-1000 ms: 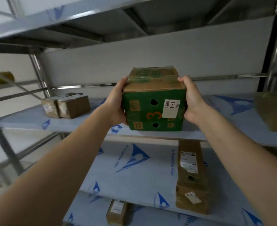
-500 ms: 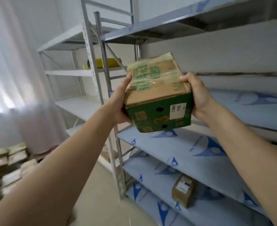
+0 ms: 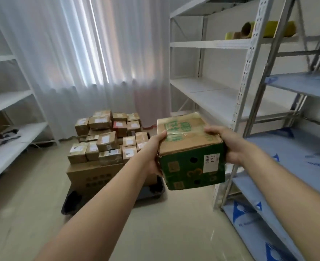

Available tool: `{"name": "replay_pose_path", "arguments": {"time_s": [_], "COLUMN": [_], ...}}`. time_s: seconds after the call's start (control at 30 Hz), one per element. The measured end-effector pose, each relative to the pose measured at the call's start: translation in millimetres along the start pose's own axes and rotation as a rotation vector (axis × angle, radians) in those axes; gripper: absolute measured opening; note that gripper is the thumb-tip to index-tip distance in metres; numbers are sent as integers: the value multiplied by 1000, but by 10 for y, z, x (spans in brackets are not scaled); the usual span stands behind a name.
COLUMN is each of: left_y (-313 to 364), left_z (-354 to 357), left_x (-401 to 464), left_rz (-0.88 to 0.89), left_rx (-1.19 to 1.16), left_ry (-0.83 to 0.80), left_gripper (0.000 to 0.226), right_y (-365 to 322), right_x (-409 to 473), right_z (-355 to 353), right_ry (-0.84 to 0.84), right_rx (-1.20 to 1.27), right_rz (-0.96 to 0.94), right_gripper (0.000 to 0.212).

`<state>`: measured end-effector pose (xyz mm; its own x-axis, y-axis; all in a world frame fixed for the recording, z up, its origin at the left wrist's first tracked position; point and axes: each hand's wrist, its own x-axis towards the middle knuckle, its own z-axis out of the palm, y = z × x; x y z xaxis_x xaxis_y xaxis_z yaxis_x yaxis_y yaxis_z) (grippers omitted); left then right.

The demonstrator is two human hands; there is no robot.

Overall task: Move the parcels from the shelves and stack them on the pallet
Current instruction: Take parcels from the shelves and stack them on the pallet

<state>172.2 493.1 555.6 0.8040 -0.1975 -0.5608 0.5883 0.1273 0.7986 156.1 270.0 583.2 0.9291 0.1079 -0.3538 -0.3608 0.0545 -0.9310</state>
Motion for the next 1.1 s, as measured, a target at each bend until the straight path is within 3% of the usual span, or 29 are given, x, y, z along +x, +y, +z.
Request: {"name": "replay_pose_path", "arguments": {"time_s": [0.17,0.37,0.47,0.63,0.73,0.9,1.1], "left_y": [76,444,684,901,1005,1242,1763], "left_z": [-799,-1676,-2069,-2830,-3326,-4301,-5267], "left_x": [650,1399,1629,1825,1897,2166,2344], "left_rz": [-101,-185,-180,-153,-164,-177,-163], "left_rx": [-139,-199,-208,-278,-321,-364,-310], "left_ry": [121,323,395,502,557,585,549], "left_gripper": [60,49,48,46,50,66,66], "right_y": [155,263,217,162,163,226,31], "right_x": [1237,2583,3144,3912,4226,4763,5243], "right_z": [519,1204,1559,2288,2785,3575,4457], "right_ry": [-81,-188,-250,-360,-428,-467,-457], "right_rx": [-21,-32,3,-27,-35,-51,-66], "right_rz": [147,279,316,345,364,414,413], "right_gripper": [46,39,37,56,49,51,46]}}
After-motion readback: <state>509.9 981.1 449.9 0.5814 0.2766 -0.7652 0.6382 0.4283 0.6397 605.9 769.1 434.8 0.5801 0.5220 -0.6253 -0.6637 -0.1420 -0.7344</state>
